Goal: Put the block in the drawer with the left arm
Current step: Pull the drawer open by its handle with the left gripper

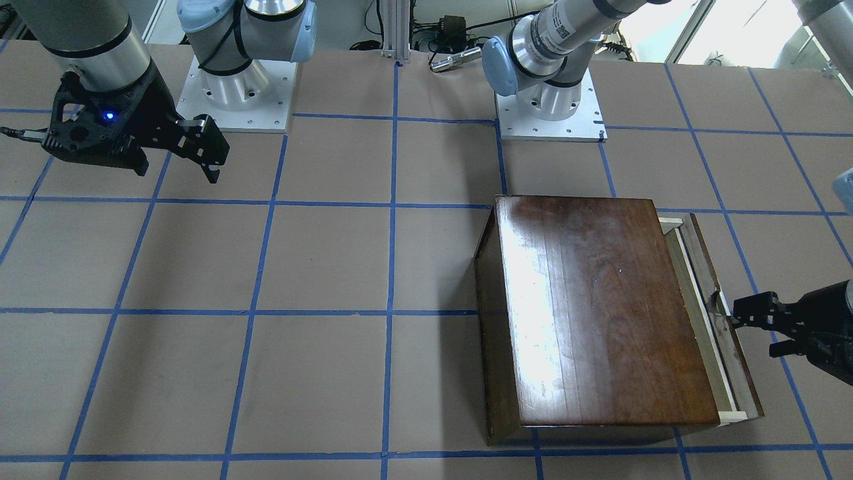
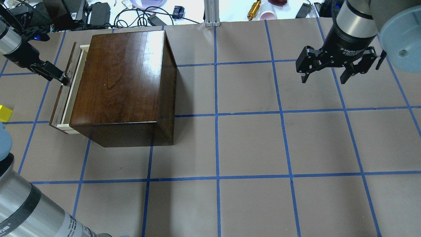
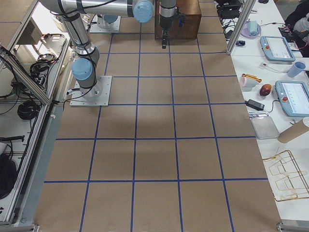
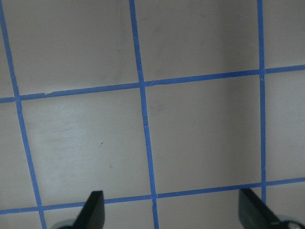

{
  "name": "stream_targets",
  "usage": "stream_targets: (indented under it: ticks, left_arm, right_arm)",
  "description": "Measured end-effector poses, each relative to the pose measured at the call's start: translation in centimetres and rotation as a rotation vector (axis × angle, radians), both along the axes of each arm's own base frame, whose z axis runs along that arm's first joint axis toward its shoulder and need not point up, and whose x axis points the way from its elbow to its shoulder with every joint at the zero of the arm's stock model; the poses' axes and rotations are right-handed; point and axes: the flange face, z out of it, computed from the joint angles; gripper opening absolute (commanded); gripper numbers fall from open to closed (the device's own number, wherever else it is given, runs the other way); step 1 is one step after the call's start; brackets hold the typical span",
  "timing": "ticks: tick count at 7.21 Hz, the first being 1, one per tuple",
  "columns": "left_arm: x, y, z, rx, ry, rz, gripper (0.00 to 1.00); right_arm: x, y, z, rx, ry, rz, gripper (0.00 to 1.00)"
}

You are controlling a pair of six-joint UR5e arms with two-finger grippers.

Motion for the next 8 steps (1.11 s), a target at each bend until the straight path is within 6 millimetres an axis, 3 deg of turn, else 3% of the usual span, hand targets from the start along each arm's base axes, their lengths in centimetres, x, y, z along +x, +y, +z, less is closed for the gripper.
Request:
stream_targets:
  ticks: [8]
  left_arm:
    - [3.0, -0.8, 0.5, -0.021, -0.035, -0.034, 1.00]
  right_arm:
    - [0.0, 0.0, 0.0, 0.000, 0.000, 0.001, 1.00]
